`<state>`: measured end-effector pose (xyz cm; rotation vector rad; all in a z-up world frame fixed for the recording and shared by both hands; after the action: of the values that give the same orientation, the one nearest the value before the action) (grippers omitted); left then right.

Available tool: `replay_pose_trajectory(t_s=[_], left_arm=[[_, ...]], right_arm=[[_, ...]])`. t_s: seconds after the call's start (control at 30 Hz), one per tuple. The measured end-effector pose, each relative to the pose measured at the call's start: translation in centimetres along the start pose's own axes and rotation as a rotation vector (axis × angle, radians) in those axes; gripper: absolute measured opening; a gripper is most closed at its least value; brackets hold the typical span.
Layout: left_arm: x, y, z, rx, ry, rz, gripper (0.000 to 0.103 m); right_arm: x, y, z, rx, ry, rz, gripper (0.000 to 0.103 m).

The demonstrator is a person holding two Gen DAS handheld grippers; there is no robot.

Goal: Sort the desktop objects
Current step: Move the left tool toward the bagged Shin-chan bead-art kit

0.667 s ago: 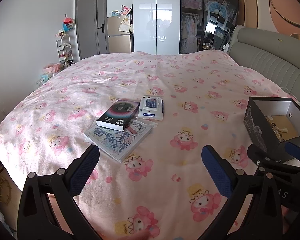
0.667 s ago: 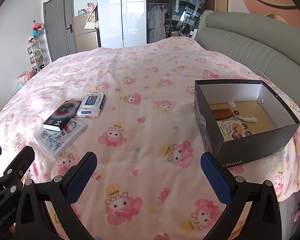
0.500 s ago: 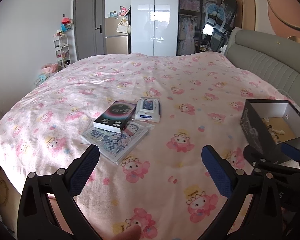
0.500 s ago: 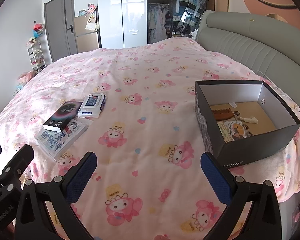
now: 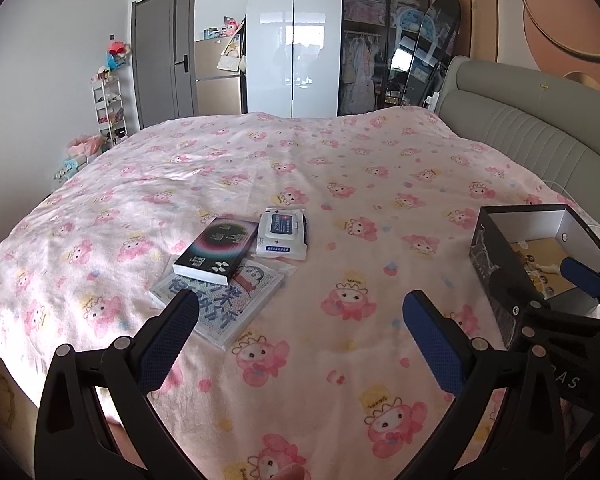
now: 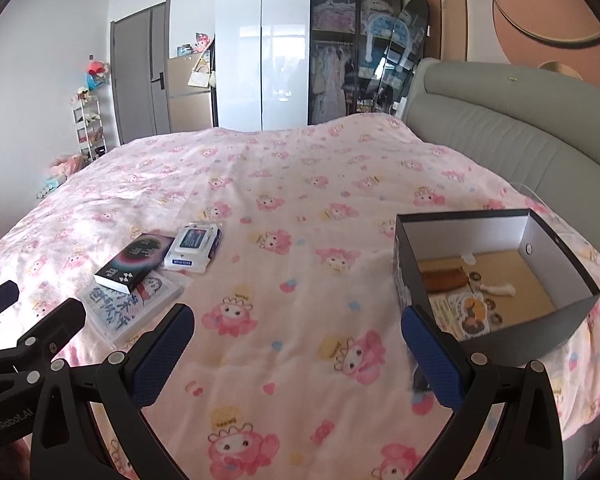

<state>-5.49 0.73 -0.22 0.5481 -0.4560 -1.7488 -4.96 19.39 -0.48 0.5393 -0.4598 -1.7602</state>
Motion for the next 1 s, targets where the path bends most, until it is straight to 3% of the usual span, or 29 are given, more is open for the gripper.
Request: replay_pose_trajectory(t_s=[0.13, 0.27, 0.47, 0.63, 1.0], left_arm=[[0.9, -0.6, 1.1, -0.015, -0.010, 0.020, 0.103], [2.6, -1.3, 1.9, -0.018, 0.025, -0.003, 0.094], [5.4, -1.9, 1.6, -0.012, 0.059, 0.048, 0.094], [8.3, -2.4, 0.4, 0.000, 0.097, 0.095, 0.094], [14.1, -5.4, -4.0, 0.090, 0.151, 0.184, 0.093]], right_arm=[[0.8, -0.9, 0.7, -0.011, 0.041, 0.003, 0.103], [2.1, -2.1, 1.2, 0.015, 0.091, 0.058, 0.103], [4.3, -3.5, 1.3, 0.046, 0.130, 0.147, 0.103], [7.4, -4.7, 0.7, 0.075, 0.157, 0.232, 0.093], [14.8, -8.4, -1.9, 0.127, 0.241, 0.290, 0.092]])
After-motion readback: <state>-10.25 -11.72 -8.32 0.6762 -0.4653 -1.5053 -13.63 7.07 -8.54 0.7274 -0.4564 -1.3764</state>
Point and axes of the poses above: each gripper's, at about its wrist camera, not at the fingertips, and y roughly against the way its jaws point, x to its left, z to its top, the point moved 4 cm from there along -y, roughly the way its jaws point, and after that the axes turned 9 degrees about -z, right-handed, at the moved point
